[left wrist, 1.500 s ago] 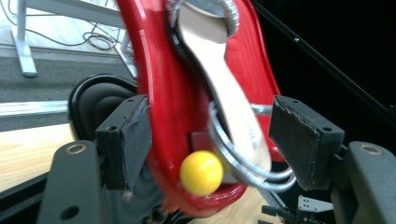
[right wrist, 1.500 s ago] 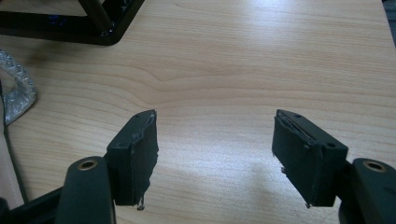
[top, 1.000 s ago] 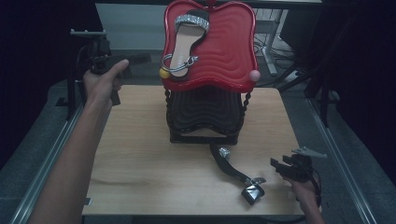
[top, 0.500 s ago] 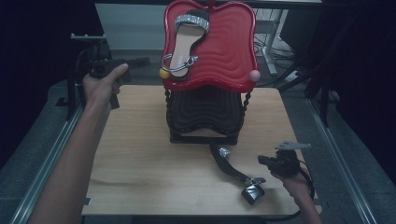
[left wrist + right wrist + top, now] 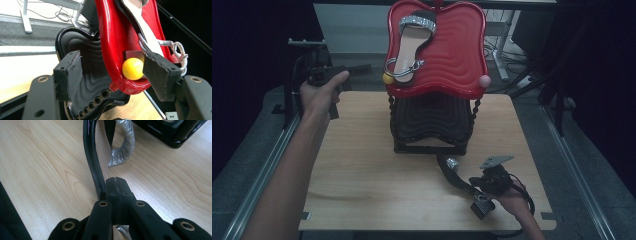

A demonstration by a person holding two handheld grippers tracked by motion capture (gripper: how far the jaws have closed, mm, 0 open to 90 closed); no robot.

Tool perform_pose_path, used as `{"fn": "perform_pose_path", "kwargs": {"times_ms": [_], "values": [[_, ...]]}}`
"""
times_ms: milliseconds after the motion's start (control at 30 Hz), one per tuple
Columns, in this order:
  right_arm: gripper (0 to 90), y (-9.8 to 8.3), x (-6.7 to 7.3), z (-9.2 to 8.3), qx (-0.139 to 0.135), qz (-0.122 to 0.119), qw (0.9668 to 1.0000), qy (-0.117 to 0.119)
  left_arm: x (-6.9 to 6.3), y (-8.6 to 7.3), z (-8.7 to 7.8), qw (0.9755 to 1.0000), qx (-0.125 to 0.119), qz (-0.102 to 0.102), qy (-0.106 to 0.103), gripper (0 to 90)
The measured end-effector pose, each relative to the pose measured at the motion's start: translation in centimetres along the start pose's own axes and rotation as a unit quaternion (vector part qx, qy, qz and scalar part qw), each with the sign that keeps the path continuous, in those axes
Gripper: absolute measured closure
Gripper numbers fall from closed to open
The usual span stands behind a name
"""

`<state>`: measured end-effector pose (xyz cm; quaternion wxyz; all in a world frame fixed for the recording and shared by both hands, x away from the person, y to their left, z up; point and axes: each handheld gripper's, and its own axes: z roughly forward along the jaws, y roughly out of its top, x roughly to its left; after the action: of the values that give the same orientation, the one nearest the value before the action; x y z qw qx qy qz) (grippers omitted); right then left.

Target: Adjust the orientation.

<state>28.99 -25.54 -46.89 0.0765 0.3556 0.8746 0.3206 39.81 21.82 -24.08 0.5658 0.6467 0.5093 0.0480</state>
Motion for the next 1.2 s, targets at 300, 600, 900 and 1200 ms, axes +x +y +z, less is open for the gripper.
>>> {"fn": "perform_pose_path", "kwargs": {"times_ms": [300,600,900,1200], "values": [[89.9,0.1,0.3,0.0,0.001,-0.005,1.0,-0.005,0.0,-0.1,0.0,1.0,-0.001,-0.001,0.003,31.8],[90.0,0.4,1.4,-0.1,-0.001,-0.016,0.9999,0.002,0.0,-0.3,0.1,1.0,0.003,-0.001,0.003,31.8],[90.0,0.4,3.7,1.9,0.028,-0.043,0.9981,0.035,0.1,-0.4,-0.2,1.0,0.001,-0.001,0.004,31.8],[89.9,0.5,4.9,2.5,0.03,-0.055,0.997,0.045,0.3,-0.7,-0.6,1.0,0.001,-0.001,0.006,31.9]]}}
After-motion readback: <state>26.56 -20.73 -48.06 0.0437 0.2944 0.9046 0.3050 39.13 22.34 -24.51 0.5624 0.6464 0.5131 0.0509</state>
